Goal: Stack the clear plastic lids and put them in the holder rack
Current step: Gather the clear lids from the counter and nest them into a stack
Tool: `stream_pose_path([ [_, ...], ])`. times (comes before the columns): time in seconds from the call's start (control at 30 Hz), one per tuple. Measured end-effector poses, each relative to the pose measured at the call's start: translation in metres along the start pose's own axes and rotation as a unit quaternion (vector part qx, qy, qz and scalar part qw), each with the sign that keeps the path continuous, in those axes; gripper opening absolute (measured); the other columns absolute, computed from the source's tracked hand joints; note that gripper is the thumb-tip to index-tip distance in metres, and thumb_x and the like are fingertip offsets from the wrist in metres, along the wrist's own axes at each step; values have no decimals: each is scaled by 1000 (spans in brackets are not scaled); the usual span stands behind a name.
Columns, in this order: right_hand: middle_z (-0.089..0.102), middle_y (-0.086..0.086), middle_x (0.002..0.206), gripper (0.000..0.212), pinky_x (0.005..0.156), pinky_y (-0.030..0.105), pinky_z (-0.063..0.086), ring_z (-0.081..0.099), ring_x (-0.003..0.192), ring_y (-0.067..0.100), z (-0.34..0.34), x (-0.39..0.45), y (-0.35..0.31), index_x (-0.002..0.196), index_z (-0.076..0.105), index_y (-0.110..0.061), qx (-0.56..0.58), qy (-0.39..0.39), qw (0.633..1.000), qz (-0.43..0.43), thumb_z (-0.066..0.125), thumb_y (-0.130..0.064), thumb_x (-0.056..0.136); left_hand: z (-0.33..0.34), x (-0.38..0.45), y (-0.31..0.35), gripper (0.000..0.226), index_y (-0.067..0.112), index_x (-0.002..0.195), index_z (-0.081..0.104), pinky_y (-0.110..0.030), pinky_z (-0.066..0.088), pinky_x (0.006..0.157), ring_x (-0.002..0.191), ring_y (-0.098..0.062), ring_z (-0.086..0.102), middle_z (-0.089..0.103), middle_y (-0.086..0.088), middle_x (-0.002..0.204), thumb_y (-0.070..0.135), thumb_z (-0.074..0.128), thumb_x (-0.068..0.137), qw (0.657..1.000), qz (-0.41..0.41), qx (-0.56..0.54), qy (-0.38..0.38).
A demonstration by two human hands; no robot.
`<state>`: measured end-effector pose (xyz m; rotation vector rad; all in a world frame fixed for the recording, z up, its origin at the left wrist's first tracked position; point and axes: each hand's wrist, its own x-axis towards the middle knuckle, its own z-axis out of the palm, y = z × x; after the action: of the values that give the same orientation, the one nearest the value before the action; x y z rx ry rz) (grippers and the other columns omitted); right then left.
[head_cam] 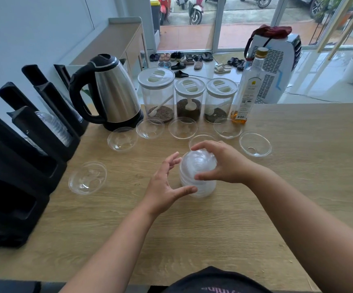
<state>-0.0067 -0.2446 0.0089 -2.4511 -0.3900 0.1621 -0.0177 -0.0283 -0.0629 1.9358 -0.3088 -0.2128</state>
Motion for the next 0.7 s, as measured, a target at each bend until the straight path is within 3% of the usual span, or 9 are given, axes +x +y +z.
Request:
stream_pose_path([
  [0.1,47,-23,117,71,97,25,34,39,114,3,-5,3,-2,129,53,-35,1,-1,1000,10,84,-42,66,4,2,1,100,45,142,39,-35,34,116,132,2,43,51,17,138,59,87,55,1000,7,-8,9],
  [0.3,47,-17,136,76,105,29,31,34,128,7,0,7,1,133,49,-39,-17,-11,1000,-4,81,-47,65,0,4,2,92,51,138,40,-31,35,113,131,2,45,53,15,136,61,85,58,1000,14,4,20],
  [0.57,51,-19,128,74,104,37,39,43,121,8,2,6,9,131,52,-39,30,-1,1000,3,83,-47,64,-3,4,4,73,53,128,47,-33,39,111,127,6,47,55,24,132,64,80,64,999,35,20,27],
  [0.7,49,-21,125,75,104,35,38,40,121,6,1,5,9,131,51,-41,25,-12,1000,3,83,-47,64,-4,4,4,78,43,134,50,-34,38,112,129,3,47,54,21,134,67,77,65,998,41,29,30],
])
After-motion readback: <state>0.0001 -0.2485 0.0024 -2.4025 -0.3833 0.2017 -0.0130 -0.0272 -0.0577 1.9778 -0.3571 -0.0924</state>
